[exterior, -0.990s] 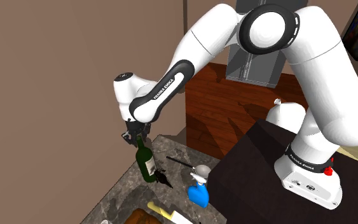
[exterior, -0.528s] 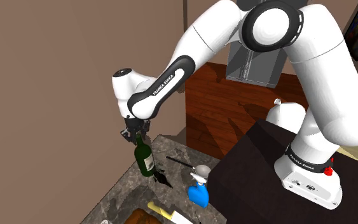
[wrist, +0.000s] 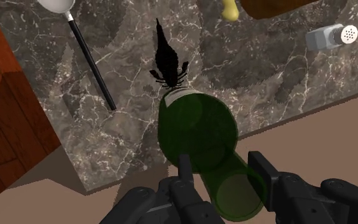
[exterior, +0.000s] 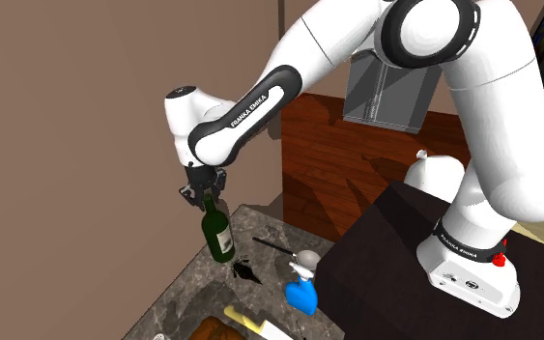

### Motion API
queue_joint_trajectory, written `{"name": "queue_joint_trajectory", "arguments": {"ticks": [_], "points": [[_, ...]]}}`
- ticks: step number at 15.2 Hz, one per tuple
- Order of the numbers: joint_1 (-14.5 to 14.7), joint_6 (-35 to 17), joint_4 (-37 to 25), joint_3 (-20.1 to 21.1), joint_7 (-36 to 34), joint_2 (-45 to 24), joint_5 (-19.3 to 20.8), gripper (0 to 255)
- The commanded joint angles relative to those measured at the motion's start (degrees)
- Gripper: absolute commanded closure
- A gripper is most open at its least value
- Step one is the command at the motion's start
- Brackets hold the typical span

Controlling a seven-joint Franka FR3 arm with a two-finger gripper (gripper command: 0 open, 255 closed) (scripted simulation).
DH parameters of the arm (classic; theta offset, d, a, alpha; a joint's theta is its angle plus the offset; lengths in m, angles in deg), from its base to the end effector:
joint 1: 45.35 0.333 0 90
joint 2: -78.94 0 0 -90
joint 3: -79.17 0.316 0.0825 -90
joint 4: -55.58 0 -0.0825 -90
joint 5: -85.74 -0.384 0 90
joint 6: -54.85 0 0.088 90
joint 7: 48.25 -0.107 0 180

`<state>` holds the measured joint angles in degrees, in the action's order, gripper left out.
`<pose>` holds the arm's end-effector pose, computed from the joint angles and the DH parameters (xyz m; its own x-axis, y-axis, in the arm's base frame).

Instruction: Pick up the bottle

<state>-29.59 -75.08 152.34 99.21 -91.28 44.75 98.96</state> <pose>0.5685 0.3704 0.2701 0.9992 -0.0378 0.0096 -0.0375 -0.9989 -0.0279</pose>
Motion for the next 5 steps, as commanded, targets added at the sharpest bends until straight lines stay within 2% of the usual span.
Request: {"name": "queue_joint_trajectory", "arguments": {"ticks": [1,5], "points": [[-0.2,1.1,-0.4,0.2,0.2,0.8,-0.3,255],[-0.3,2.3,-0.7,0.5,0.4,1.7,-0.7,255]]}}
